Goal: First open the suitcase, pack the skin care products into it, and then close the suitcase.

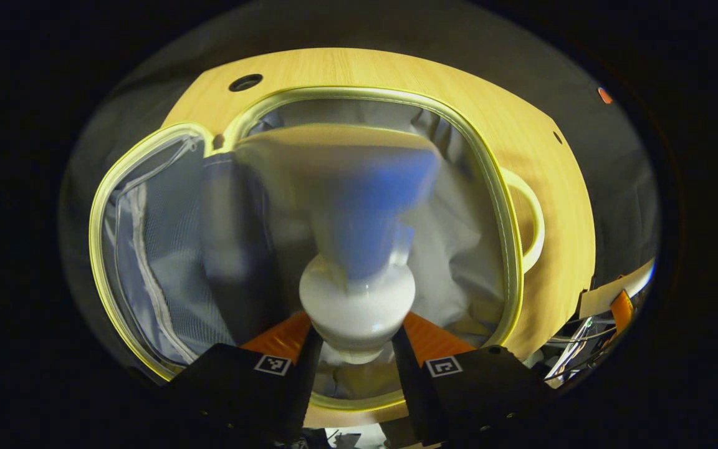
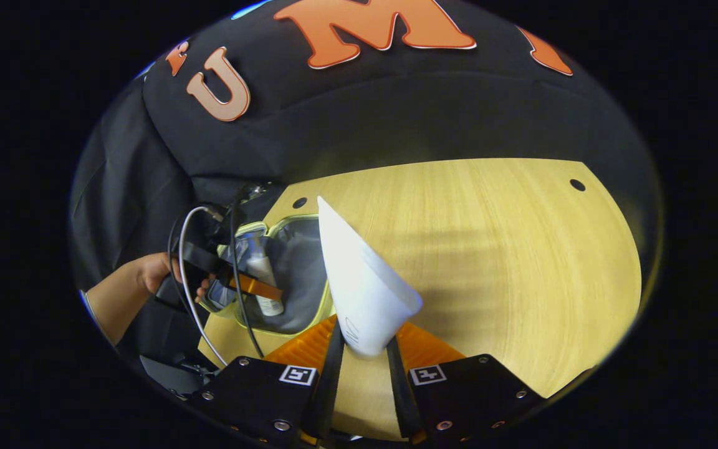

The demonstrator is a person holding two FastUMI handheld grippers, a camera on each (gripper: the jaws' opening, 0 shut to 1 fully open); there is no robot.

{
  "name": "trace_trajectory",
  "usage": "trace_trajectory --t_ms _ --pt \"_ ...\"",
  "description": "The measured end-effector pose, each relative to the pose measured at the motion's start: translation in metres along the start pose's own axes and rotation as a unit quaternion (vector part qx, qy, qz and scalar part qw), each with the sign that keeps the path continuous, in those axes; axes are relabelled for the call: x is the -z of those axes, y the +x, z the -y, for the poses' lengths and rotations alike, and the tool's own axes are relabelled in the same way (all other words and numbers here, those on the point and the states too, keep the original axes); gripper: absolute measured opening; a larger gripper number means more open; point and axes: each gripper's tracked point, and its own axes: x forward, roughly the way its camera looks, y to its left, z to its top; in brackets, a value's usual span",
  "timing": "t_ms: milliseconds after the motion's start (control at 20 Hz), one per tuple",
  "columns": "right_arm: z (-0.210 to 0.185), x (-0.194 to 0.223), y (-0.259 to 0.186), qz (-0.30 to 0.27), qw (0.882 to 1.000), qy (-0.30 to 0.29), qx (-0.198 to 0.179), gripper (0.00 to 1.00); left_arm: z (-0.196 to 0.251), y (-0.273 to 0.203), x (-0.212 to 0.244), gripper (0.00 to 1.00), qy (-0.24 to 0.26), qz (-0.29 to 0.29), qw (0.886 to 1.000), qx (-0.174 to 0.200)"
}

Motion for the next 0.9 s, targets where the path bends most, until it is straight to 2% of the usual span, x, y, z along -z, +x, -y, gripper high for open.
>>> trace_trajectory --t_ms 100,300,450,550,700,900 --pt "-0.009 -0.002 0.003 -0.003 1.000 0.002 0.002 0.40 -0.001 0.008 -0.004 0.64 -0.004 -0.024 1.000 -0.014" --pt "-0.025 -0.008 0.011 -0.007 1.000 0.011 0.000 0.40 0.002 0.026 -0.005 0.64 -0.017 -0.036 0.999 -0.008" --pt "-0.034 -0.012 0.016 -0.011 1.000 0.015 -0.004 0.41 0.003 0.025 -0.007 0.64 -0.020 -0.022 1.000 -0.003" --pt "-0.041 -0.013 0.020 -0.016 1.000 0.016 -0.009 0.41 0.010 0.015 -0.010 0.66 -0.018 0.005 1.000 0.013" --pt "-0.058 -0.016 0.034 -0.026 0.999 0.015 -0.023 0.41 0.010 -0.020 -0.008 0.85 -0.010 0.058 0.998 0.015" --pt "-0.080 -0.008 0.055 -0.060 0.997 0.012 -0.047 0.41 -0.007 -0.069 0.000 0.95 0.002 0.135 0.991 0.019"
